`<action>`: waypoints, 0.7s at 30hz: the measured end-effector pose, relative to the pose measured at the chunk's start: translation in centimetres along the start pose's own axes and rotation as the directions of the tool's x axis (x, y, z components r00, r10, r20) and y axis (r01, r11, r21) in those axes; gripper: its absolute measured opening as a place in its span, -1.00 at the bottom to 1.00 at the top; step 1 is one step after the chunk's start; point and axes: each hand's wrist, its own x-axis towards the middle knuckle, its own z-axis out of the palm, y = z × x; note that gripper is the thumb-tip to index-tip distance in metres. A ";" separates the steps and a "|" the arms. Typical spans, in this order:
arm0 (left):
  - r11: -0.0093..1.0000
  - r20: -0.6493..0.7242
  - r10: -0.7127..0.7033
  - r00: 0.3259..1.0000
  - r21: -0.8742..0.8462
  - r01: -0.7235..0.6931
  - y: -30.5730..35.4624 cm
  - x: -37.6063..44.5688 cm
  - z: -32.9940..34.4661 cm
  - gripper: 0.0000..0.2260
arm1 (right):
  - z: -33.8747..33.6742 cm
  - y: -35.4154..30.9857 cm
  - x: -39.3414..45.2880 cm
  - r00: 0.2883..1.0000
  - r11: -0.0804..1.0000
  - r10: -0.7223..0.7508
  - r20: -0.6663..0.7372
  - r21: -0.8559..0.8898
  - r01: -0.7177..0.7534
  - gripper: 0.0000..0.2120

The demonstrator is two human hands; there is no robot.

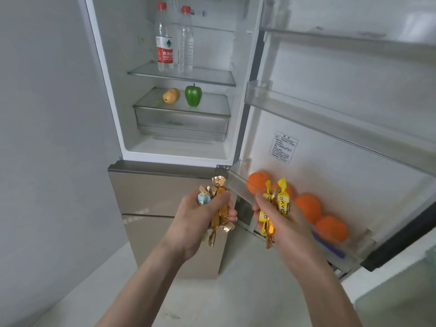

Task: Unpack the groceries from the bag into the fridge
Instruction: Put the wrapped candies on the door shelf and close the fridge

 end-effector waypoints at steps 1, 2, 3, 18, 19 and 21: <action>1.000 0.013 0.004 1.000 -0.014 -0.004 0.6 1.0 0.0 -0.90 | 0.3 -0.3 0.7 1.000 1.000 -0.004 -0.007 0.007 0.004 -0.89; 1.000 0.026 0.012 1.000 -0.024 -0.012 1.1 1.9 0.0 -0.90 | 0.5 -0.5 1.5 1.000 1.000 -0.013 -0.009 0.021 0.014 -0.92; 0.999 0.036 0.023 0.999 -0.026 -0.022 1.7 3.0 0.0 -0.90 | 0.8 -0.8 2.3 1.000 0.999 -0.022 -0.009 0.028 0.023 -0.92; 0.985 0.140 0.157 0.978 0.051 -0.166 12.0 15.8 2.4 -0.87 | 3.9 -8.6 12.3 0.965 0.973 -0.230 -0.129 -0.041 0.227 -0.91; 0.982 0.150 0.176 0.973 0.045 -0.184 12.6 16.5 2.8 -0.88 | 3.9 -9.3 12.8 0.959 0.968 -0.249 -0.136 -0.057 0.243 -0.91; 0.978 0.191 0.201 0.961 0.018 -0.208 14.0 17.8 3.5 -0.88 | 3.7 -11.0 13.8 0.949 0.962 -0.270 -0.161 -0.085 0.259 -0.92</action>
